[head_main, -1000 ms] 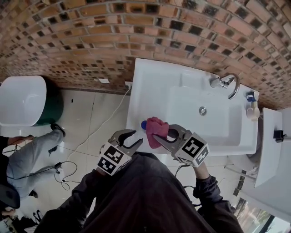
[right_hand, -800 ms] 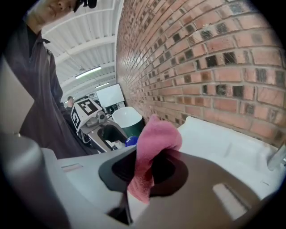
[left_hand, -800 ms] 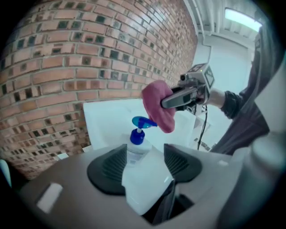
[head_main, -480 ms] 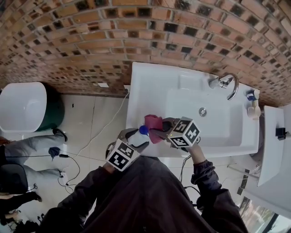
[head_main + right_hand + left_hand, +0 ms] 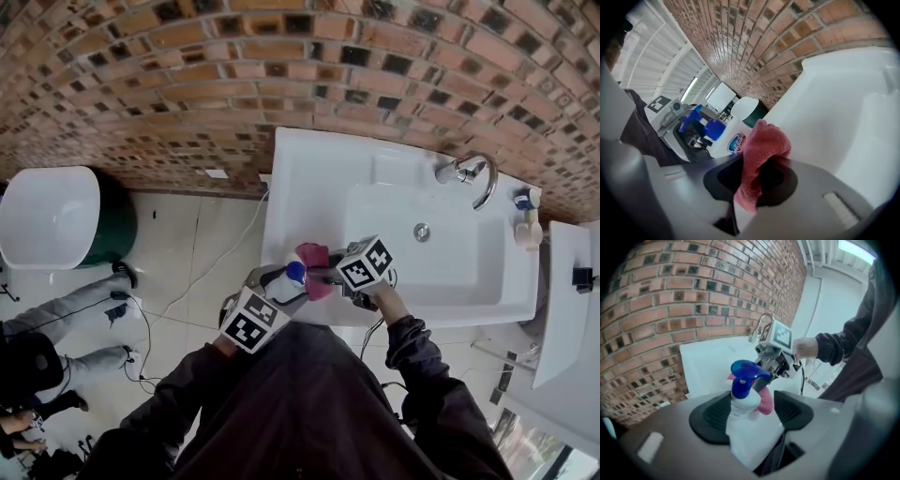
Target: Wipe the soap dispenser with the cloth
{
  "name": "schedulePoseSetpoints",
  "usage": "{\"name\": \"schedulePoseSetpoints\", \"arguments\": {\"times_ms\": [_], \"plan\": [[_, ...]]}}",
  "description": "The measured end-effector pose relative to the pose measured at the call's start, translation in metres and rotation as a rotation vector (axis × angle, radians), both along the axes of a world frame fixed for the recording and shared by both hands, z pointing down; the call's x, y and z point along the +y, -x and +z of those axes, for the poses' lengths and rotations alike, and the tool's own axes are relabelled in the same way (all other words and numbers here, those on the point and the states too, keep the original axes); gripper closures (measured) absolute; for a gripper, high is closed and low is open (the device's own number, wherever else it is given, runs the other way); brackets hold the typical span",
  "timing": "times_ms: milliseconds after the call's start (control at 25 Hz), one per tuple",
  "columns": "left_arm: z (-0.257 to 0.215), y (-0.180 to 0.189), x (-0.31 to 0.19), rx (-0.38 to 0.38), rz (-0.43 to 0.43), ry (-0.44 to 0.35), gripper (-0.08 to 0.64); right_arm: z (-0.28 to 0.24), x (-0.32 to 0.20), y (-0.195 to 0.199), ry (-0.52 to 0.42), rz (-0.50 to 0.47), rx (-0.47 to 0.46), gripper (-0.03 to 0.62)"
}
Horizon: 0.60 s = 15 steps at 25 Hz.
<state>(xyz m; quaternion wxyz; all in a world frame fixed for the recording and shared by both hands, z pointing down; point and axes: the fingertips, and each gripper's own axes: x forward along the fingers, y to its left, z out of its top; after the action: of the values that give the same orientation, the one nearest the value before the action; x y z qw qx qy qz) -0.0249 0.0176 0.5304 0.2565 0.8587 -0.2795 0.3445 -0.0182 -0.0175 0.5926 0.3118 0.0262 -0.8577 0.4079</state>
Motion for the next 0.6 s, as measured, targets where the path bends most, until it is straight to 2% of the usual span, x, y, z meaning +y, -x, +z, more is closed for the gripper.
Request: {"name": "schedulePoseSetpoints", "arguments": {"times_ms": [80,200,360,480,600], "plan": [[0.000,0.000,0.000,-0.001,-0.004,0.000,0.258,0.020,0.003,0.000,-0.033,-0.028,0.080,0.535],[0.000,0.000,0.000,-0.006,-0.011,-0.001,0.258,0.040,0.007,-0.001,-0.136,-0.081,0.191,0.535],[0.000,0.001,0.000,-0.002,-0.016,0.005,0.258,0.029,0.007,-0.006,-0.238,-0.094,0.216,0.534],[-0.001,0.002,0.003,0.010,-0.004,0.003,0.258,-0.003,0.018,-0.016,-0.348,-0.122,0.164,0.534],[-0.006,0.004,0.006,0.025,0.004,-0.011,0.258,-0.050,0.043,-0.022,-0.471,-0.166,0.009,0.534]]}}
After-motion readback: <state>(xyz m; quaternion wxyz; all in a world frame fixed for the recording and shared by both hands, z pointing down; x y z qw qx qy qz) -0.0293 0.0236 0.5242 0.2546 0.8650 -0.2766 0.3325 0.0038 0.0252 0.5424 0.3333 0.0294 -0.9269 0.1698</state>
